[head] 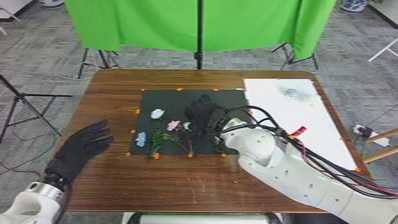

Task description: Arrange flowers

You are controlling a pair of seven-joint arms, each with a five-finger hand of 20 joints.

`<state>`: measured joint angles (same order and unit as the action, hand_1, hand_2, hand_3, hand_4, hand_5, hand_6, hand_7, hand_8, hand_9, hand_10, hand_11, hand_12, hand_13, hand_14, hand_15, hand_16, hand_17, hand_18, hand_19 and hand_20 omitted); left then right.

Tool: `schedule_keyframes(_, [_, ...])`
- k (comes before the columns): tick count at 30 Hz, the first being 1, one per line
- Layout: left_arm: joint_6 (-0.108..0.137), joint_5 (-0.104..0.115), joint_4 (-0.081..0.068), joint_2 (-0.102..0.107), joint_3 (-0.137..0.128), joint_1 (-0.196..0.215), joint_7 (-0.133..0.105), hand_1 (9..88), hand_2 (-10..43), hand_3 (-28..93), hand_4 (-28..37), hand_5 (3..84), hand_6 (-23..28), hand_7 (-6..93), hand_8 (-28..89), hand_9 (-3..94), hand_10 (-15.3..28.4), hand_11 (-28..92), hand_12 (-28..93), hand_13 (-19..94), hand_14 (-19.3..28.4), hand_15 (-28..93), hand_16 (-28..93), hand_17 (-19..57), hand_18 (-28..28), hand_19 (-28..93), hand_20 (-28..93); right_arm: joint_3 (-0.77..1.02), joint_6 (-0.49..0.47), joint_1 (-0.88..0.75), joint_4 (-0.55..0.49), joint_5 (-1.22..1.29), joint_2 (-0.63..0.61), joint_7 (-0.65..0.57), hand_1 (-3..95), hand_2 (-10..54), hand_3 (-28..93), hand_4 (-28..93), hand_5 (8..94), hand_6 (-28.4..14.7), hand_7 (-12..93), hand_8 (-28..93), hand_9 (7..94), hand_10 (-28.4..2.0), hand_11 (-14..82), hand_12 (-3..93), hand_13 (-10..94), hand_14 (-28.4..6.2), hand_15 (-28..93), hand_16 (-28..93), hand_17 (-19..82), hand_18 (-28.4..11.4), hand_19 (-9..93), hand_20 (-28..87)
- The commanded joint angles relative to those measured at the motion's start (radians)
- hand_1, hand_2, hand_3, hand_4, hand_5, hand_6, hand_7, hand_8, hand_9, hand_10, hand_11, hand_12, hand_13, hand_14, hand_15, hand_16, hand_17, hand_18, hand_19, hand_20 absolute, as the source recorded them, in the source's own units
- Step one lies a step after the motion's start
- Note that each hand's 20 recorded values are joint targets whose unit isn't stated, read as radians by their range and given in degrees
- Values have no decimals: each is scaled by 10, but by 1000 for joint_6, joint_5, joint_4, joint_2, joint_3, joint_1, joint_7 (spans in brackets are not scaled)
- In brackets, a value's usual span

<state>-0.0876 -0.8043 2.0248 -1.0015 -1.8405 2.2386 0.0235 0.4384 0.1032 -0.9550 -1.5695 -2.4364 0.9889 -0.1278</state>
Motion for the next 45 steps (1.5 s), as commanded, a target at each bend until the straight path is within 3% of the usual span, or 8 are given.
schedule_keyframes(1, [-12, 0, -9, -12, 2, 6, 14, 250, 16, 702, -283, 305, 45, 192, -102, 269, 121, 212, 145, 214, 156, 382, -40, -92, 223, 535, -9, 29, -58, -16, -11, 8, -1, -17, 375, -95, 790, -283, 643, 17, 515, -125, 787, -48, 342, 360, 764, -10, 559, 266, 316, -165, 794, 412])
schedule_keyframes(16, [0, 0, -8, -14, 2, 2, 24, 249, 15, 702, -283, 305, 45, 192, -102, 269, 121, 212, 144, 214, 155, 380, -40, -92, 223, 535, -8, 220, -91, -91, -201, 173, -79, 48, 183, -95, 836, -283, 584, 3, 395, -225, 651, -95, 425, 254, 682, -36, 593, 244, 269, -182, 777, 442])
schedule_keyframes(21, [2, 0, -6, -13, 2, 5, 18, 250, 16, 701, -283, 305, 45, 192, -102, 269, 121, 212, 145, 214, 156, 381, -39, -92, 223, 536, -9, 221, -25, -47, -161, 103, -177, -60, 177, -50, 861, -281, 504, -8, 347, -207, 602, -99, 411, 241, 588, -51, 591, 218, 229, -177, 742, 440])
schedule_keyframes(25, [9, 0, -2, -12, -4, 10, 18, 250, 16, 701, -283, 305, 45, 193, -102, 269, 121, 213, 145, 214, 156, 381, -41, -92, 223, 535, -9, 239, -61, -17, -60, 150, -256, -167, 185, -53, 910, -282, 322, -28, 286, -178, 322, -124, 234, 204, 290, -98, 377, 145, 141, -184, 591, 313])
schedule_keyframes(29, [11, -1, 1, -14, -13, 18, 21, 250, 16, 700, -283, 305, 44, 193, -102, 269, 121, 212, 145, 214, 156, 380, -41, -93, 224, 536, -9, 215, -9, 1, 40, 182, -344, -276, 194, -58, 913, -283, 256, -45, 237, -156, 237, -130, 155, 209, 188, -126, 258, 167, 91, -195, 538, 221])
schedule_keyframes(32, [9, -2, 1, -14, -16, 19, 20, 250, 16, 701, -283, 304, 45, 194, -102, 269, 121, 212, 145, 214, 155, 381, -40, -92, 224, 535, -10, 220, -35, -5, 85, 224, -380, -319, 191, -53, 905, -283, 211, -62, 160, -109, 169, -132, 47, 262, 77, -170, 30, 252, -24, -236, 507, 87])
schedule_keyframes(38, [-4, -3, -3, -17, -10, 15, 23, 250, 15, 702, -283, 305, 45, 192, -102, 270, 122, 211, 145, 214, 156, 380, -40, -93, 224, 535, -9, 300, -143, -69, 123, 299, -398, -331, 197, -73, 896, -283, 162, -72, 99, -73, 121, -118, -24, 297, 88, -194, -72, 273, -47, -265, 500, 43])
schedule_keyframes(45, [-17, -2, -4, -15, -12, 19, 17, 249, 15, 702, -283, 305, 45, 192, -102, 269, 121, 210, 146, 214, 155, 379, -40, -92, 223, 536, -10, 376, -282, -104, 141, 383, -382, -333, 211, -93, 899, -283, 169, -76, 111, -72, 147, -136, 7, 300, 134, -178, -49, 278, -13, -232, 508, 57])
